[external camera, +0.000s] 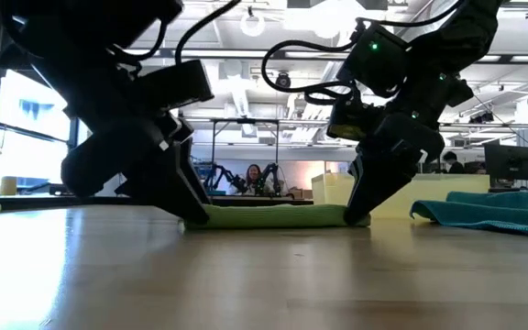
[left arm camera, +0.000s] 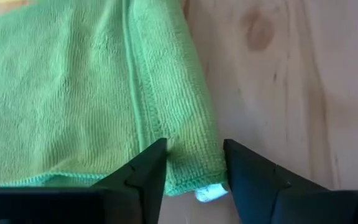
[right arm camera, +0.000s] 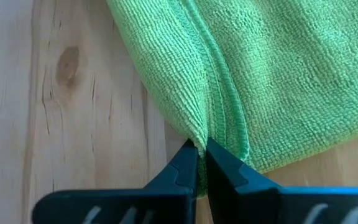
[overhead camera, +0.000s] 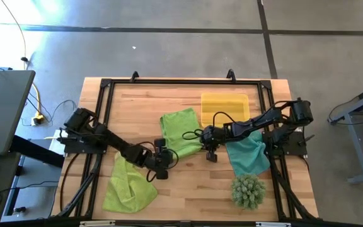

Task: Roll microfiber towels into tight, uniform cylinder then place into a basket
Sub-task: Roll the top green microfiber towel

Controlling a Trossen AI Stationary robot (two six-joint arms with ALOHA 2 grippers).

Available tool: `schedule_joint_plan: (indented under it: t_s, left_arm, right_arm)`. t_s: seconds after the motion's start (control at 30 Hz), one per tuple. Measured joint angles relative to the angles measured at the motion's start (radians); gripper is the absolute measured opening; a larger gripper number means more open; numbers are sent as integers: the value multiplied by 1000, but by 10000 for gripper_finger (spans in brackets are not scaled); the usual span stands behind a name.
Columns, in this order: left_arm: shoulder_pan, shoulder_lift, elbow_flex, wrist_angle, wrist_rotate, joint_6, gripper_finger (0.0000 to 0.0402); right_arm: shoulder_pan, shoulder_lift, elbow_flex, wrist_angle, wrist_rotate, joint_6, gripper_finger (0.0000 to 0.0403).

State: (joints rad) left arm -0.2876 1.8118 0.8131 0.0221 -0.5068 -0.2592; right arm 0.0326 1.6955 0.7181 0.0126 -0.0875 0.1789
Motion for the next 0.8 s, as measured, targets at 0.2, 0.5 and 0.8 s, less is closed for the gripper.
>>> schedule_joint_plan:
  t_s: [0.2, 0.5, 0.8]
  left_arm:
    - [42, 0, 0, -3, 84, -73, 79]
    - [71, -36, 0, 17, 344, -340, 13]
    - [55, -108, 1, -2, 335, -510, 6]
  right_arm:
    - [0, 1, 0, 7, -23, 3, 5]
    - [0, 3, -2, 8, -207, 129, 5]
    - [0, 3, 10, 3, -290, 296, 5]
